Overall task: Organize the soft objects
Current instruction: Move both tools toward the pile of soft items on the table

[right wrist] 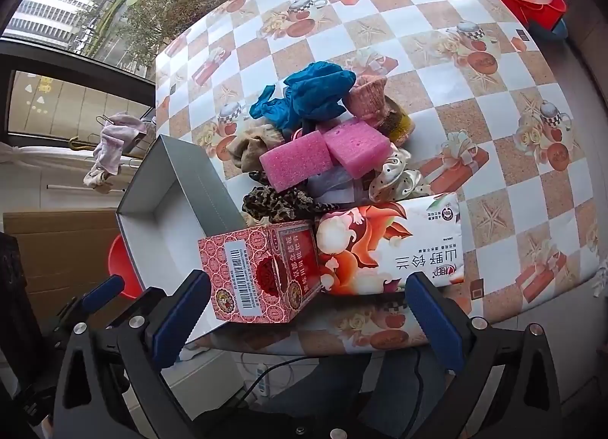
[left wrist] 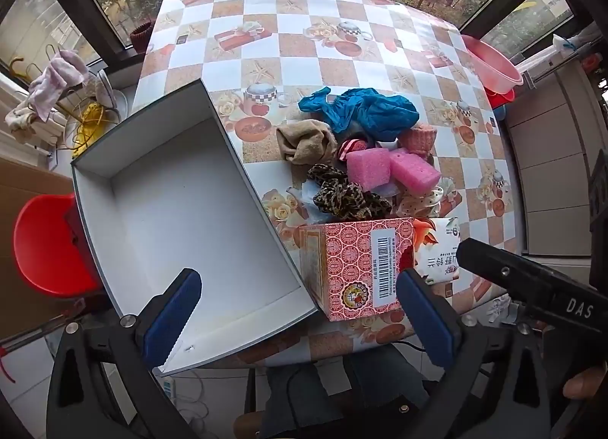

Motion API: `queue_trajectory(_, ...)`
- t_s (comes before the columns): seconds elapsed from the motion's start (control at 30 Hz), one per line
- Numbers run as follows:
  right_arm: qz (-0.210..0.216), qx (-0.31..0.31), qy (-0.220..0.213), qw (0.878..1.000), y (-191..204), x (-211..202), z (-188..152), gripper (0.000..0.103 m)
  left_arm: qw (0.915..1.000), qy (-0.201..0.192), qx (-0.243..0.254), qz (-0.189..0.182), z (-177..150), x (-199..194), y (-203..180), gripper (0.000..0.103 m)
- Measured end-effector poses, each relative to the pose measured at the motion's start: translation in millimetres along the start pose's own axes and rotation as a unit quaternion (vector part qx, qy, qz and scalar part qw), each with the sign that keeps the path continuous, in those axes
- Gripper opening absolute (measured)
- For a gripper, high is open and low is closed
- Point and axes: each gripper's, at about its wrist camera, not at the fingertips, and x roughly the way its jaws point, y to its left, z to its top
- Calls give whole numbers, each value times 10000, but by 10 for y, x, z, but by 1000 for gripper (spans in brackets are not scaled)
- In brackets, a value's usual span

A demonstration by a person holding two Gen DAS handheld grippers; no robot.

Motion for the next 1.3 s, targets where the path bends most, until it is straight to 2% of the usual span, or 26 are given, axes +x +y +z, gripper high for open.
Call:
queue_trajectory(0.33,-112,173,105,9997,-210,99,189,103,9998,-11,-10,178,167,121,-38,102)
queue_trajectory(0.53,-247,177,158,9994,-339,181,378,103,9995,51,88,284,387,276,-111,102)
queue_trajectory(0.57,-271,175,165,9993,-363,201,413,103,9991,65,90,417,441,282,-142,102)
queue_trajectory(0.7,-390,157,202,9989,-453,321,595,103,9987,-76,94,497,564,344,-230,102)
queue_trajectory(0.87,-590,70,318,9977,-521,587,837,103,9985,-8,69,542,670,450,-300,102)
queue_trajectory(1.1,-819,-504,740,9926,-453,1203,1065,103,9970,94,11,767,808,601,-401,102)
queue_trajectory(1.2,-1075,-676,774,9889,-504,1430,1174,103,9960,216,40,869,887,693,-475,102)
queue_trajectory(1.3,-1369,-543,492,9879,-699,1450,1325,103,9952,337,105,909,992,808,-596,102)
